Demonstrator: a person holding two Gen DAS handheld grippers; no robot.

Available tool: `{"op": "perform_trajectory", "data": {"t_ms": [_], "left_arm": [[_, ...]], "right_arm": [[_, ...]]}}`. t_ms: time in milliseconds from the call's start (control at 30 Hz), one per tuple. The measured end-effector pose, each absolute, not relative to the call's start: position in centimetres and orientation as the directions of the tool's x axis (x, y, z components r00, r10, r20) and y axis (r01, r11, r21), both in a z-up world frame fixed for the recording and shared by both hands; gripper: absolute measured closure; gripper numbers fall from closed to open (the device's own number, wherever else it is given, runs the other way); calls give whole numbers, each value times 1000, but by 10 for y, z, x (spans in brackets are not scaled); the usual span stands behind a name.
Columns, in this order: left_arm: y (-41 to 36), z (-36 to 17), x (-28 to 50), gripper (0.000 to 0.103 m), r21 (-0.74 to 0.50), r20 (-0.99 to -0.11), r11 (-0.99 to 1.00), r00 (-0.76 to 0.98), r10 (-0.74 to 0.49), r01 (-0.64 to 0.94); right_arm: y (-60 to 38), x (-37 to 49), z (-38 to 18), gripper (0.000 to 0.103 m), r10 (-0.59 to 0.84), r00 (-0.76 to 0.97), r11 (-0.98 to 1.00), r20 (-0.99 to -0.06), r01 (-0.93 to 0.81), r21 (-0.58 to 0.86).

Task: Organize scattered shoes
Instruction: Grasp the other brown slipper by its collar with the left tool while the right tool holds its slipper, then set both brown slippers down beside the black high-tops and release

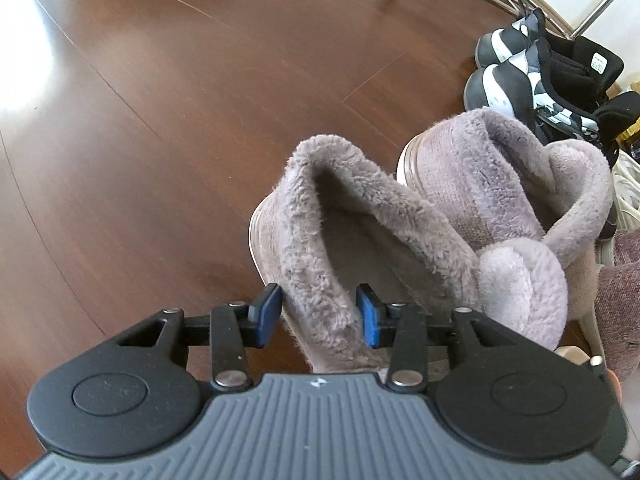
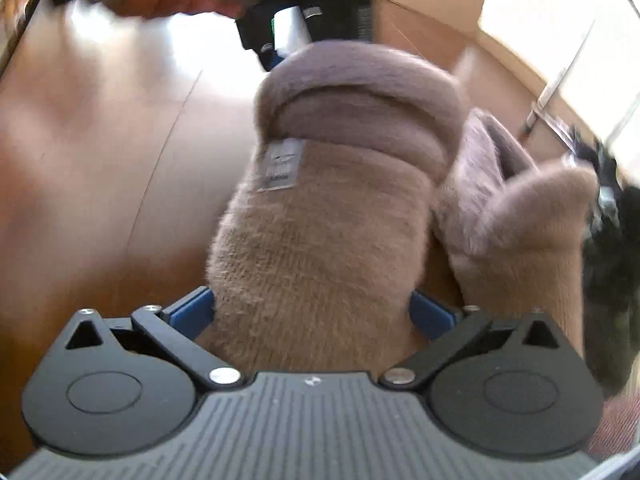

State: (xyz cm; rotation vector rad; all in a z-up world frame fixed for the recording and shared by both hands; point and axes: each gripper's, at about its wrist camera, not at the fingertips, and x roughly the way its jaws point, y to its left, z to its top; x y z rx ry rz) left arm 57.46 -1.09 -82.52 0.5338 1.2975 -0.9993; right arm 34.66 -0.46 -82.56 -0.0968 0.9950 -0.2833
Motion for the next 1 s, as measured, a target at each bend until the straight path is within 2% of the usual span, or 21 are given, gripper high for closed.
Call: {"op": "perform_trajectory", "data": {"t_ms": [233,633,767,833,933,1000], "left_arm": [[-23,-819,537,55,-238,-944,412,-109,-311,880],[-40,-821,516,54,-247,-944,399,-126,-304,883],[-35,-811,518,49,-197,-955,441,-70,-287,876],[-32,-805,518,45,-168,-960,462,-39,-277,871],[-27,-796,519,43,-125,-966,493,8,-259,861],[-25,-786,517,43,-85,-971,510,43,-233,856]], "right_arm": [[-27,319,-816,10,-233,417,969,-879,174,-175],[-33,302,-817,8,-222,422,973,-879,156,-171],[-30,305,-820,2,-234,437,970,-868,163,-180],[-28,306,-817,2,-228,445,971,-866,168,-170],[-28,303,-797,2,-215,504,971,-836,202,-128],[-34,300,-768,2,-220,512,954,-830,290,-74]]}}
